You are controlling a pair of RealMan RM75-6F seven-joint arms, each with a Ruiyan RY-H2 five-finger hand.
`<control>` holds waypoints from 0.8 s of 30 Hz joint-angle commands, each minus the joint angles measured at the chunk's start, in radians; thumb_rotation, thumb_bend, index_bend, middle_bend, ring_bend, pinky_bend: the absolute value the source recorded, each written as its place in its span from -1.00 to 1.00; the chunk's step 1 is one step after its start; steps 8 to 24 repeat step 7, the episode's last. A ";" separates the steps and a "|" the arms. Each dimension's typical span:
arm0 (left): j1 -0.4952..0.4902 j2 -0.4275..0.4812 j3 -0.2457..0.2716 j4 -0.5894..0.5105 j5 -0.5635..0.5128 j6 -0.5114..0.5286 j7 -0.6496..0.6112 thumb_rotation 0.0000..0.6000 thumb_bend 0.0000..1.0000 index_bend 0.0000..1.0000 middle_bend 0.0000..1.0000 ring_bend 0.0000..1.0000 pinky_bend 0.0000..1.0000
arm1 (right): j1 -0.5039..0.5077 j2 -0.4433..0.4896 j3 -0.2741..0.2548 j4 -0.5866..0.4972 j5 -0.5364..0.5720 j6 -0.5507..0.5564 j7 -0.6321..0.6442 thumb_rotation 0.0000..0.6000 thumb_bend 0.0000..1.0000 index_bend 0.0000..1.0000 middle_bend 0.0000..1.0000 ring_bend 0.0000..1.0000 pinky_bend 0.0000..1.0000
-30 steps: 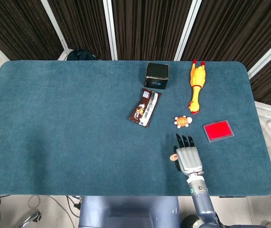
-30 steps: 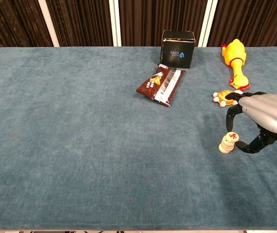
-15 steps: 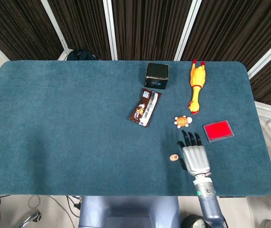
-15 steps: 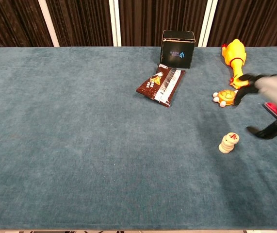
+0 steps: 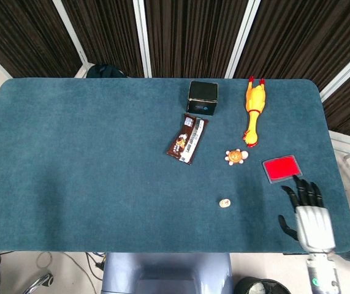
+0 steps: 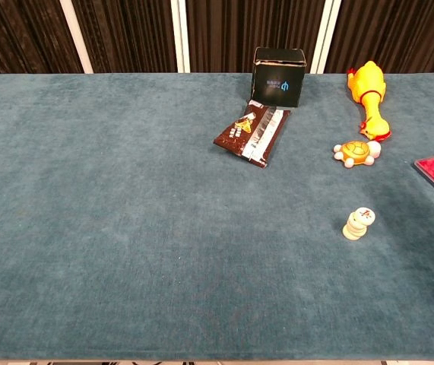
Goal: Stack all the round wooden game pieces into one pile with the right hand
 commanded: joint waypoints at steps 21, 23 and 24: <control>0.001 0.000 0.002 0.001 0.008 0.004 0.003 1.00 -0.63 -0.75 -1.00 -1.00 -0.92 | -0.064 0.039 0.005 0.052 -0.064 0.027 0.039 1.00 -0.27 -0.61 -1.00 -1.00 -1.00; 0.001 0.000 0.002 0.001 0.008 0.004 0.003 1.00 -0.63 -0.75 -1.00 -1.00 -0.92 | -0.064 0.039 0.005 0.052 -0.064 0.027 0.039 1.00 -0.27 -0.61 -1.00 -1.00 -1.00; 0.001 0.000 0.002 0.001 0.008 0.004 0.003 1.00 -0.63 -0.75 -1.00 -1.00 -0.92 | -0.064 0.039 0.005 0.052 -0.064 0.027 0.039 1.00 -0.27 -0.61 -1.00 -1.00 -1.00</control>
